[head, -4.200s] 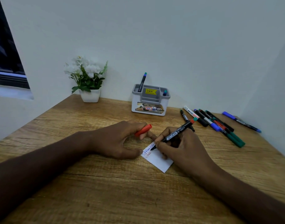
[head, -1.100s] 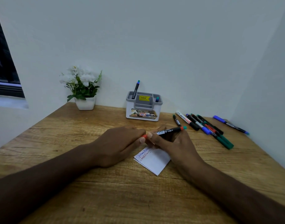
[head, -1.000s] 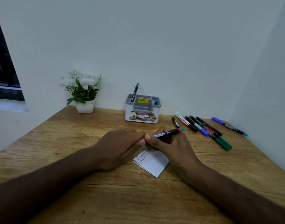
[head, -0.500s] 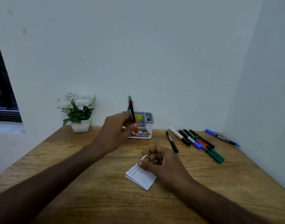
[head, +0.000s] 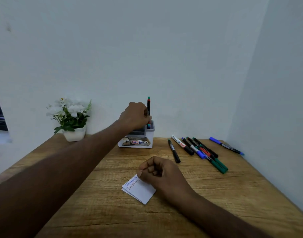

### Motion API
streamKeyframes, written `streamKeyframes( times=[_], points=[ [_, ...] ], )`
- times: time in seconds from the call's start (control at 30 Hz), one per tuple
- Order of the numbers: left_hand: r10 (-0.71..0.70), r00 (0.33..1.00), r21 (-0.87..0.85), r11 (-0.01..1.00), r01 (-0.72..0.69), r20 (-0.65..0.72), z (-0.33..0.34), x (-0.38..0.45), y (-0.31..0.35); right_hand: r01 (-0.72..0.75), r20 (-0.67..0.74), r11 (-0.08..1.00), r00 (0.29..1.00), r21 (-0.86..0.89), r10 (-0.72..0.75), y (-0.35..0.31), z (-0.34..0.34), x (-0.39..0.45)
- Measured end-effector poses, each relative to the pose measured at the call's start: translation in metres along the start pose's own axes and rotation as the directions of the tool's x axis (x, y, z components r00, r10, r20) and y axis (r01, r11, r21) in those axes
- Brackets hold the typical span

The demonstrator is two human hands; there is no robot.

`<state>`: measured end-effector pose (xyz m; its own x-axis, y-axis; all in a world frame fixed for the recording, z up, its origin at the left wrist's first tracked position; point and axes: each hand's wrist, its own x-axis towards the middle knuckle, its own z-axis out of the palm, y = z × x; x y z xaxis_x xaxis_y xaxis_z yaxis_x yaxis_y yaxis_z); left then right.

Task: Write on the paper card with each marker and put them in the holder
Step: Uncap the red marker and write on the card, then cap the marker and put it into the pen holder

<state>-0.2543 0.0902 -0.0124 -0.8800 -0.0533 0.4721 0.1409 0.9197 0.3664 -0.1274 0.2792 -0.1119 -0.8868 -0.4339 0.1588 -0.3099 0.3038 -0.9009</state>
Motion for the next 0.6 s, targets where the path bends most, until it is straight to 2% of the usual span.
streamKeyframes(
  times=[0.2,0.27,0.37,0.4,0.47,0.5,0.57,0.6],
  points=[
    [0.016,1.000,0.031,0.999,-0.016,0.006,-0.008,-0.005,-0.007,0.005,0.002,1.000,1.000,-0.020,-0.005,-0.001,0.001,0.000],
    [0.039,0.999,0.016,0.999,-0.039,-0.029,-0.019,-0.019,-0.010,0.010,0.001,0.999,1.000,-0.030,-0.010,-0.002,0.001,-0.001],
    [0.168,0.966,-0.042,0.983,-0.179,-0.196,-0.032,-0.062,-0.013,0.038,-0.016,0.999,0.999,-0.031,-0.038,-0.003,-0.001,-0.001],
    [0.236,0.951,-0.063,0.965,-0.253,-0.202,-0.033,-0.081,-0.013,0.048,-0.026,0.998,0.999,-0.031,-0.048,-0.003,-0.001,-0.001],
    [0.353,0.931,-0.115,0.925,-0.363,-0.094,-0.031,-0.121,-0.012,0.085,-0.054,0.996,0.995,-0.039,-0.087,-0.004,-0.004,0.002],
    [0.371,0.928,-0.134,0.919,-0.370,-0.013,-0.028,-0.138,-0.012,0.119,-0.090,0.990,0.988,-0.078,-0.126,-0.003,-0.007,0.004],
    [0.364,0.928,-0.159,0.924,-0.348,0.085,-0.022,-0.166,-0.017,0.198,-0.205,0.934,0.942,-0.296,-0.264,0.002,-0.019,0.011],
    [0.353,0.931,-0.182,0.925,-0.333,0.091,-0.020,-0.177,-0.020,0.215,-0.239,0.875,0.909,-0.435,-0.342,0.004,-0.027,0.015]
  ],
)
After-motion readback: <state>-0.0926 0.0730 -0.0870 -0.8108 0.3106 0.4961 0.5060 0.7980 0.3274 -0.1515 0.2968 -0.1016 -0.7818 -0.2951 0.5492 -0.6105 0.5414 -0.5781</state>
